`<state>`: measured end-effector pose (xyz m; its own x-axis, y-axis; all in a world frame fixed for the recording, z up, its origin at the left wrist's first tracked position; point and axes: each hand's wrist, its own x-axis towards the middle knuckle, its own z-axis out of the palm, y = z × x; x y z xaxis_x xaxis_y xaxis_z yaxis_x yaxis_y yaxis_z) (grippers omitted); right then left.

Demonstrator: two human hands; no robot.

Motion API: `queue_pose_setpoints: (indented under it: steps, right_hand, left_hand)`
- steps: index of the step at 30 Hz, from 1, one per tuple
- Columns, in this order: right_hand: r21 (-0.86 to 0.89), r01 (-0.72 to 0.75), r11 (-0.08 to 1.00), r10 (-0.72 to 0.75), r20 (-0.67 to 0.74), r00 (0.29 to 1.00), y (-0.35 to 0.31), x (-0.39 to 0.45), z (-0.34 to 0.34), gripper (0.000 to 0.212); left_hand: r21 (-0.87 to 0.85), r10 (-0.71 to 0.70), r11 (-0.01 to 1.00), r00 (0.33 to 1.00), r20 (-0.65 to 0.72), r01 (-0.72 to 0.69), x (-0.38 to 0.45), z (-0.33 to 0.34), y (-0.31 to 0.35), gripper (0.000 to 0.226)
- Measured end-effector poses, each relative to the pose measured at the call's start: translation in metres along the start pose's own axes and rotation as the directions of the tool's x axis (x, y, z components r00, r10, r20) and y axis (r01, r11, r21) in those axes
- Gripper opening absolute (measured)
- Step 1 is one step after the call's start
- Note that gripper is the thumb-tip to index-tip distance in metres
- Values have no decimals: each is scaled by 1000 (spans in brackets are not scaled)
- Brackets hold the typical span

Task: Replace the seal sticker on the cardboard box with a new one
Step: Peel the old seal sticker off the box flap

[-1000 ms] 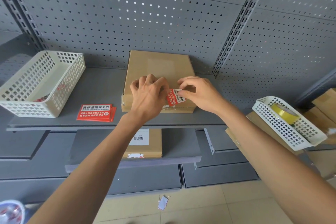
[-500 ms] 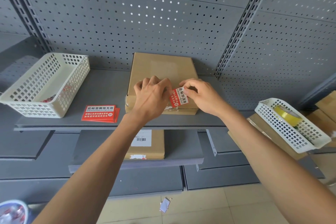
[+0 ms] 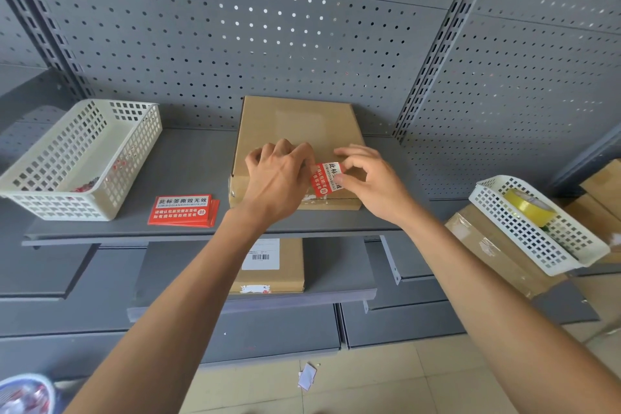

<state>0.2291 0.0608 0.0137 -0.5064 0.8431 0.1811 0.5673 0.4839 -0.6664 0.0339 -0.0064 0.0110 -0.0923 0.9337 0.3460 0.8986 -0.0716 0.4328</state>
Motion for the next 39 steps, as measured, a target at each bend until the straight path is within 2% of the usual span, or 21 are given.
queue_pose_setpoints:
  steps: [4,11,15,19,22,24,27,30,31,34,39]
  right_hand:
    - [-24,3,1000,-2,24,1000,1,-2,4,12]
    - [-36,18,999,-16,53,998,-3,-3,3,35]
    - [-40,28,999,-26,57,998,-3,-5,4,35]
    - [-28,39,999,-38,59,998,-3,-7,3,33]
    - [48,43,998,-43,-3,999,0,-16,5,30]
    - [37,54,998,-51,-79,996,4,-23,9,32]
    - [26,76,997,-69,-209,975,9,-32,21,35]
    - [148,38,988,7,-294,956,6,-34,31,43]
    - [186,35,982,25,-311,950,6,-33,32,40]
    - [198,54,979,15,-330,944,7,-30,35,14]
    - [212,38,977,26,-290,957,5,-32,32,22]
  left_hand:
    - [56,50,997,997,64,-54,0,-4,-2,15]
    - [98,139,983,977,165,-156,0,-13,-6,24]
    - [103,166,977,969,182,-187,2,-14,-9,22]
    - [82,223,967,957,185,-241,-2,-13,-16,37]
    - [51,230,968,951,207,-245,-3,-12,-21,17]
    - [42,228,969,950,213,-242,-2,-10,-21,10]
    - [60,250,962,947,202,-266,-3,-10,-21,12]
    - [74,270,954,940,208,-291,-3,-11,-23,14]
    - [81,276,951,938,212,-298,-2,-11,-23,15]
    - [92,285,946,932,224,-312,-2,-12,-21,21]
    - [109,282,945,937,209,-308,-2,-10,-21,16]
